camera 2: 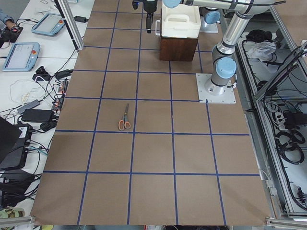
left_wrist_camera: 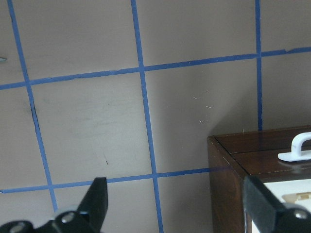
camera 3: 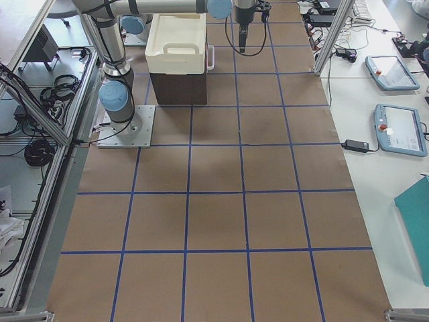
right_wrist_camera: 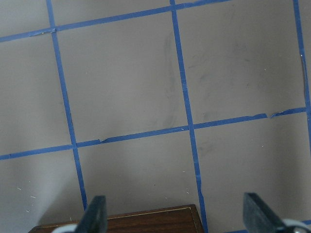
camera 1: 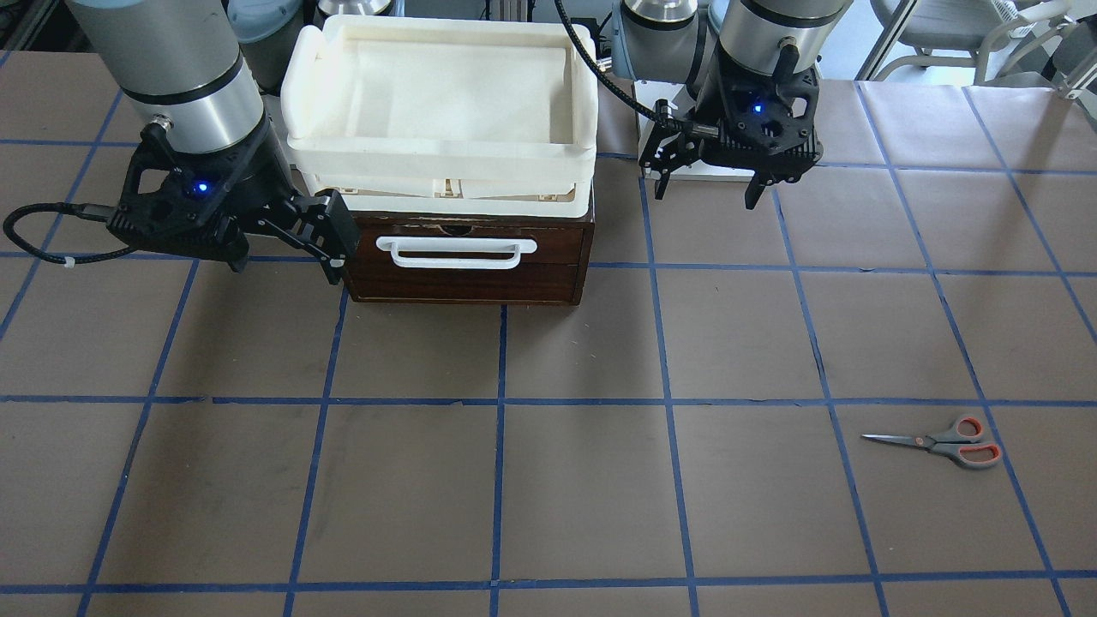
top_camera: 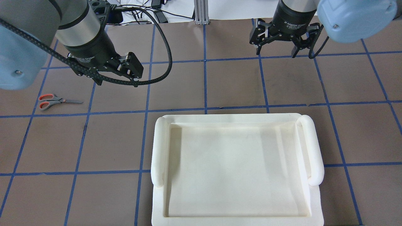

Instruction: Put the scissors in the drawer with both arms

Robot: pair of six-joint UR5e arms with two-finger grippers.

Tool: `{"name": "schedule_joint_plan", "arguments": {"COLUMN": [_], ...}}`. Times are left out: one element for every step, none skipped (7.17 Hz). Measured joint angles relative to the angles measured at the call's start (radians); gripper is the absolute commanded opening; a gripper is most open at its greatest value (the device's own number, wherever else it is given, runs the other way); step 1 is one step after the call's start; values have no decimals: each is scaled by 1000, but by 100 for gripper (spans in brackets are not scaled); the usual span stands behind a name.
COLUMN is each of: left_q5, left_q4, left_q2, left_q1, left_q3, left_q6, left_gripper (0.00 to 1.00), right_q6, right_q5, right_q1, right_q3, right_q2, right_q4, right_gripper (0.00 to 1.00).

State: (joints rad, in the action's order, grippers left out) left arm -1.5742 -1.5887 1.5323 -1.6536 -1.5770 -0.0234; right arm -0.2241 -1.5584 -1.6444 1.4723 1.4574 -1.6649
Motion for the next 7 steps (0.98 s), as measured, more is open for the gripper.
{"name": "schedule_joint_plan", "arguments": {"left_q5": [0,-1,-5,-21,-37,-42,-45], "left_q4": [0,-1,2,3,-1,1,19], "left_q2": [0,0,4,15,22,37,71], "left_q1": [0,0,4,22,67,149,251], "left_q3": [0,0,6,17,16,8,1], "left_q6": [-1,-3,-10,-37,-124,-261,-426], "left_gripper": [100,100,100,100,100,100,100], "right_q6": [0,0,1,2,3,0,-7], "right_q5": [-1,-3,-5,-6,-9,-12,-23], "right_q1": [0,0,0,1,2,2,2], "right_q3": [0,0,0,0,0,1,6], "right_q2": [0,0,0,1,2,2,2], "right_q4": [0,0,1,-3,-17,-35,-39], "right_gripper": [100,100,100,100,100,100,100]}}
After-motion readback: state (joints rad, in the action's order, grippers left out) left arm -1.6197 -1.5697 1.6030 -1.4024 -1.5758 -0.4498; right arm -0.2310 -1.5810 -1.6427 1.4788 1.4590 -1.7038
